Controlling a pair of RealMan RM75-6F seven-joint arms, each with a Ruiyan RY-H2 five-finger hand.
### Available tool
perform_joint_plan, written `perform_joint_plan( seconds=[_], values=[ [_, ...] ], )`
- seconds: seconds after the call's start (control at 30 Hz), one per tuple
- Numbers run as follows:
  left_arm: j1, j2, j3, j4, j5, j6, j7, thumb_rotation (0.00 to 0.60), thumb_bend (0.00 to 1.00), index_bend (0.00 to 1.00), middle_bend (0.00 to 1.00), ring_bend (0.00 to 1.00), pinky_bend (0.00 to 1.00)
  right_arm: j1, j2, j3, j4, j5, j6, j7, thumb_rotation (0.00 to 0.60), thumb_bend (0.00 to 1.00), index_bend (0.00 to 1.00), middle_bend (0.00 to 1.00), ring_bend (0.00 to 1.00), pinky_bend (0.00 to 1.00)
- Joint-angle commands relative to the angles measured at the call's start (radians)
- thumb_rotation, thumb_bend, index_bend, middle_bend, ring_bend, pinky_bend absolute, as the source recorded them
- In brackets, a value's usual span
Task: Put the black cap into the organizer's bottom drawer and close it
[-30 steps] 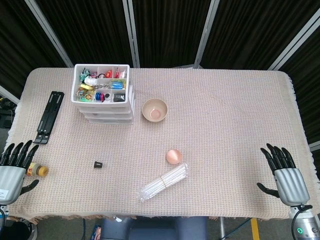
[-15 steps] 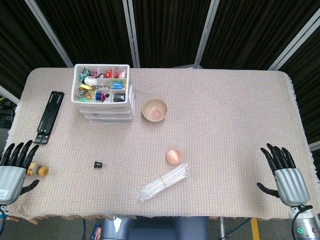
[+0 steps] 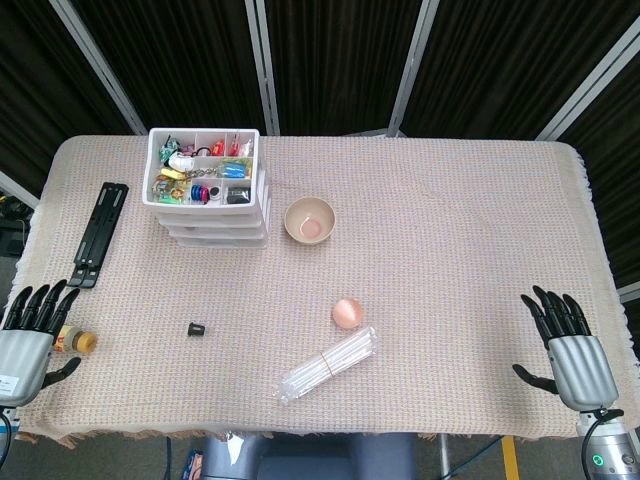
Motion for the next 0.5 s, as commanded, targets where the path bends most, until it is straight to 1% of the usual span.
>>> perform_joint_plan(
  seconds=[0.03, 0.07, 0.13, 0.17, 0.23, 0.33, 0.4, 0.5],
  values=[
    [-0.016, -0.017, -0.027, 0.004, 0.008, 0.016, -0.015, 0.600, 0.44, 0.00, 0.50, 0.43, 0.37, -0.001, 0.001, 0.000, -0.001, 0.001, 0.001, 0.003, 0.600, 0.04, 0.08, 0.00, 0.00, 0.00],
    [-0.025, -0.027, -0.037, 0.013, 0.009, 0.016, -0.022, 0.600, 0.46, 0.00, 0.62, 0.53, 0.43, -0.001, 0.002, 0.000, -0.001, 0.001, 0.001, 0.004, 0.600, 0.04, 0.08, 0.00, 0.00, 0.00],
    [-0.044, -0.047, -0.055, 0.027, -0.005, -0.001, -0.048, 0.600, 0.48, 0.00, 0.74, 0.65, 0.50, -0.001, 0.003, -0.001, -0.002, -0.001, 0.000, 0.005, 0.600, 0.04, 0.08, 0.00, 0.00, 0.00],
    [-0.050, -0.052, -0.060, 0.027, -0.014, -0.010, -0.060, 0.600, 0.49, 0.00, 0.80, 0.70, 0.53, -0.001, 0.003, -0.001, -0.003, -0.001, 0.001, 0.005, 0.600, 0.04, 0.08, 0.00, 0.00, 0.00],
    [-0.076, -0.070, -0.083, 0.017, -0.073, -0.067, -0.109, 0.600, 0.50, 0.00, 0.87, 0.76, 0.57, -0.001, 0.003, -0.001, -0.002, -0.003, 0.002, 0.005, 0.600, 0.04, 0.08, 0.00, 0.00, 0.00],
    [-0.114, -0.087, -0.117, -0.008, -0.160, -0.148, -0.142, 0.600, 0.56, 0.00, 0.92, 0.81, 0.61, -0.001, 0.004, 0.000, -0.002, -0.001, 0.002, 0.004, 0.600, 0.04, 0.08, 0.00, 0.00, 0.00],
    [-0.140, -0.098, -0.139, -0.030, -0.221, -0.208, -0.163, 0.600, 0.57, 0.00, 0.94, 0.83, 0.63, -0.001, 0.004, 0.000, -0.002, 0.001, 0.002, 0.004, 0.600, 0.04, 0.08, 0.00, 0.00, 0.00],
    [-0.194, -0.115, -0.189, -0.080, -0.372, -0.330, -0.198, 0.600, 0.59, 0.00, 0.96, 0.84, 0.64, 0.000, 0.004, 0.000, -0.002, 0.002, -0.001, 0.007, 0.600, 0.04, 0.08, 0.00, 0.00, 0.00]
  ],
)
